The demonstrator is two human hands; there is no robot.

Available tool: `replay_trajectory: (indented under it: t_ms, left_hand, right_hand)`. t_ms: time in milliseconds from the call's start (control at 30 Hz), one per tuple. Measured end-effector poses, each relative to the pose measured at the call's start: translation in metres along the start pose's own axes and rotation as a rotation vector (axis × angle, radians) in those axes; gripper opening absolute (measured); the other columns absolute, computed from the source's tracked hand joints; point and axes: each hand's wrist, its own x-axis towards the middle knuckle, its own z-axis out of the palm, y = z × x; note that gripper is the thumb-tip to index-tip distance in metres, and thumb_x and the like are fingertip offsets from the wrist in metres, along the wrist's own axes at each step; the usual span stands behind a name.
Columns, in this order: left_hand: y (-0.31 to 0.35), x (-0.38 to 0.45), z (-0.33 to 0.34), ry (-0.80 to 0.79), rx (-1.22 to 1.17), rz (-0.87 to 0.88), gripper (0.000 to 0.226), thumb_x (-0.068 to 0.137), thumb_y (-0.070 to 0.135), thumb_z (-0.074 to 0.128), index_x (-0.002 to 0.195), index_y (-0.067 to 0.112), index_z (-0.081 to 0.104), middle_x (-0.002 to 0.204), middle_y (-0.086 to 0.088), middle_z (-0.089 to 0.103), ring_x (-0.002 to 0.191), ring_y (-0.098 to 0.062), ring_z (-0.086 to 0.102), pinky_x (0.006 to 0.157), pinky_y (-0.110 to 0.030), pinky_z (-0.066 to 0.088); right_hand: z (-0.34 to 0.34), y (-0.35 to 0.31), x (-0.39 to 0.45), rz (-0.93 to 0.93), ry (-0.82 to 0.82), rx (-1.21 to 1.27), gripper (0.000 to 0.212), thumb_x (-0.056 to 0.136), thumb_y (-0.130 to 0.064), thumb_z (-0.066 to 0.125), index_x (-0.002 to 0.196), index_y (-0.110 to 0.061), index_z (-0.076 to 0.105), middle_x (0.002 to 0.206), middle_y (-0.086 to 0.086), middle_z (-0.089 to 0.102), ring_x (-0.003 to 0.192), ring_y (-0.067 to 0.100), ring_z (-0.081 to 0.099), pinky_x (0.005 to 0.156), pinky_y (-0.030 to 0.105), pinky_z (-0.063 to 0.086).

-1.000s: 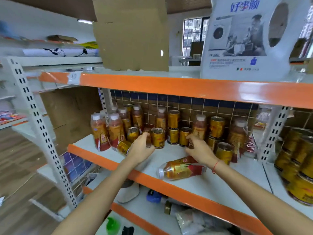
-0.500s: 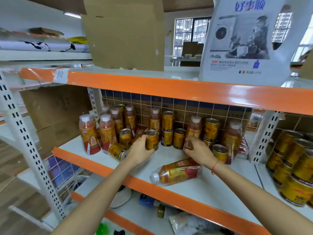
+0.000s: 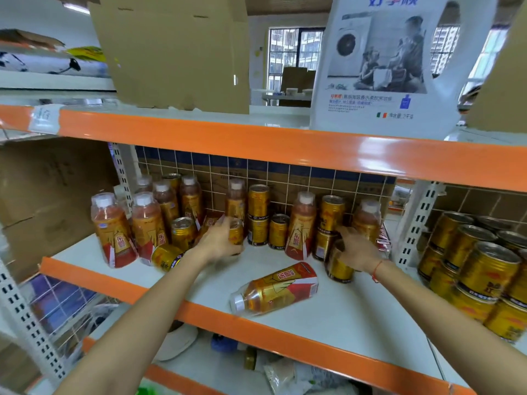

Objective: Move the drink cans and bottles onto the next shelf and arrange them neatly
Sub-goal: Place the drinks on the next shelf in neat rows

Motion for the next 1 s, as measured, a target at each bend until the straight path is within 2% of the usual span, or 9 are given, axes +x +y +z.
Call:
replay_trajectory:
  t_ms: [67, 167, 333, 400, 567, 733, 800, 867, 1000]
  left_hand:
    - [-0.01, 0.006, 0.001, -0.082, 0.065, 0.004, 0.093, 0.073, 0.034, 0.077, 0.147, 0.023, 0.02, 0.153, -0.01, 0.024, 0.142, -0.029, 0.022, 0.115, -0.044, 0.023]
    - [-0.021, 0.018, 0.007, -0.084, 0.103, -0.01, 0.101, 0.073, 0.039, 0.077, 0.149, 0.025, 0.014, 0.157, -0.008, 0.015, 0.144, -0.03, 0.016, 0.117, -0.043, 0.017]
    - [-0.027, 0.038, 0.02, -0.012, 0.12, -0.025, 0.085, 0.076, 0.047, 0.069, 0.145, 0.021, 0.027, 0.152, -0.012, 0.028, 0.136, -0.033, 0.031, 0.111, -0.041, 0.027]
    - [-0.023, 0.044, 0.023, 0.031, 0.105, -0.049, 0.079, 0.079, 0.044, 0.068, 0.144, 0.018, 0.03, 0.148, -0.013, 0.03, 0.134, -0.034, 0.032, 0.109, -0.041, 0.029]
    - [-0.017, 0.056, 0.026, 0.053, 0.048, -0.126, 0.081, 0.084, 0.041, 0.067, 0.147, 0.014, 0.024, 0.148, -0.016, 0.03, 0.137, -0.034, 0.03, 0.11, -0.041, 0.026]
    - [-0.034, 0.066, 0.023, 0.154, -0.106, -0.205, 0.074, 0.071, 0.045, 0.078, 0.13, 0.012, 0.049, 0.129, -0.013, 0.052, 0.118, -0.031, 0.05, 0.096, -0.041, 0.045]
    - [-0.035, 0.065, 0.021, 0.137, -0.143, -0.212, 0.07, 0.071, 0.042, 0.08, 0.127, 0.011, 0.052, 0.127, -0.011, 0.054, 0.114, -0.03, 0.053, 0.093, -0.038, 0.047]
    - [-0.032, 0.065, 0.017, 0.079, -0.175, -0.183, 0.066, 0.076, 0.032, 0.079, 0.131, 0.009, 0.051, 0.131, -0.01, 0.053, 0.12, -0.029, 0.051, 0.097, -0.036, 0.044]
    - [-0.027, 0.066, 0.003, -0.185, -0.207, -0.069, 0.068, 0.081, 0.015, 0.074, 0.141, 0.013, 0.04, 0.141, -0.003, 0.044, 0.13, -0.024, 0.042, 0.104, -0.032, 0.035]
  right_hand:
    - [0.001, 0.011, 0.004, 0.029, -0.074, -0.051, 0.067, 0.085, -0.018, 0.059, 0.144, -0.016, 0.029, 0.144, 0.01, 0.041, 0.126, 0.029, 0.046, 0.102, 0.036, 0.043]
    - [0.007, 0.014, 0.009, 0.028, -0.138, -0.07, 0.07, 0.083, -0.011, 0.059, 0.146, -0.017, 0.027, 0.146, 0.009, 0.038, 0.129, 0.028, 0.042, 0.106, 0.036, 0.04]
    - [0.017, 0.013, 0.018, 0.013, -0.137, -0.07, 0.069, 0.083, -0.008, 0.058, 0.145, -0.019, 0.03, 0.147, 0.006, 0.037, 0.132, 0.026, 0.039, 0.109, 0.037, 0.036]
    - [0.018, 0.014, 0.021, 0.02, -0.133, -0.077, 0.068, 0.084, -0.01, 0.058, 0.145, -0.019, 0.031, 0.147, 0.006, 0.037, 0.132, 0.026, 0.039, 0.108, 0.036, 0.036]
    - [0.018, 0.016, 0.025, 0.031, -0.102, -0.078, 0.054, 0.088, -0.013, 0.056, 0.139, -0.021, 0.041, 0.14, 0.004, 0.047, 0.125, 0.024, 0.048, 0.103, 0.035, 0.044]
    - [0.012, 0.016, 0.024, 0.028, -0.089, -0.068, 0.036, 0.089, -0.018, 0.056, 0.126, -0.019, 0.054, 0.123, 0.003, 0.058, 0.114, 0.023, 0.055, 0.096, 0.034, 0.048]
    - [0.009, 0.017, 0.025, 0.022, -0.085, -0.086, 0.034, 0.088, -0.022, 0.058, 0.122, -0.02, 0.056, 0.122, 0.003, 0.06, 0.112, 0.022, 0.056, 0.095, 0.034, 0.048]
    - [0.005, 0.016, 0.025, 0.026, -0.09, -0.116, 0.038, 0.088, -0.026, 0.059, 0.125, -0.02, 0.056, 0.125, 0.001, 0.058, 0.114, 0.022, 0.054, 0.095, 0.033, 0.047]
    - [0.002, 0.018, 0.029, 0.03, -0.122, -0.153, 0.035, 0.086, -0.032, 0.062, 0.119, -0.02, 0.061, 0.12, -0.001, 0.06, 0.109, 0.018, 0.055, 0.091, 0.029, 0.047]
